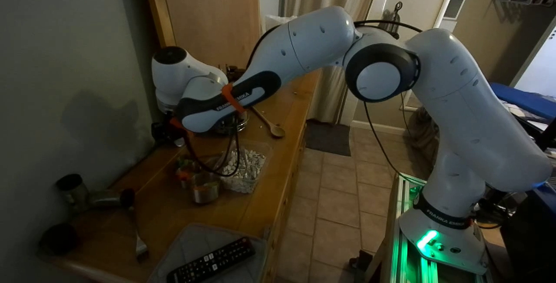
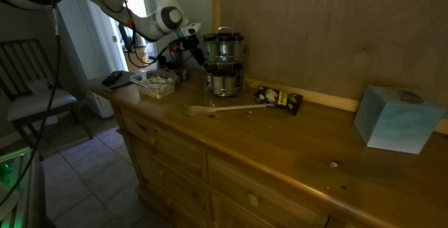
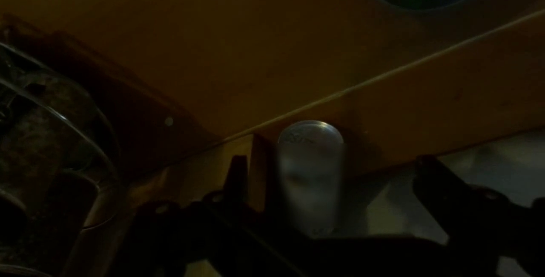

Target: Move the white bottle forward, then put it upright

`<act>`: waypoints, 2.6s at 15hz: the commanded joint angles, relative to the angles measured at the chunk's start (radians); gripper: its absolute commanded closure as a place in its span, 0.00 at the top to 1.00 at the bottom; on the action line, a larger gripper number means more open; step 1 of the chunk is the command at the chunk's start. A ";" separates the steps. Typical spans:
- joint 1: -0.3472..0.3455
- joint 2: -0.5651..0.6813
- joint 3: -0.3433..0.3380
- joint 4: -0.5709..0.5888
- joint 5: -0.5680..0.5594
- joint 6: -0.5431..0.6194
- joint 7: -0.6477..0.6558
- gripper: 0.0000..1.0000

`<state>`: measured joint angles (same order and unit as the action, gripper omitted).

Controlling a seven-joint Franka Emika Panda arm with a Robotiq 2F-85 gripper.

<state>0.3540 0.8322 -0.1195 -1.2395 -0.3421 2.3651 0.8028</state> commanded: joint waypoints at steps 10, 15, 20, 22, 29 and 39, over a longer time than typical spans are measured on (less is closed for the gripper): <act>0.014 0.122 -0.042 0.150 0.002 0.031 -0.036 0.74; 0.009 0.133 -0.039 0.159 0.012 0.028 -0.041 0.76; 0.007 0.144 -0.045 0.165 0.015 0.027 -0.028 0.74; 0.007 0.148 -0.048 0.166 0.016 0.022 -0.025 0.80; 0.003 0.153 -0.049 0.166 0.026 0.017 -0.026 0.36; 0.003 0.092 0.023 0.140 0.098 -0.088 -0.078 0.19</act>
<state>0.3573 0.9501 -0.1259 -1.1030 -0.2916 2.3453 0.7629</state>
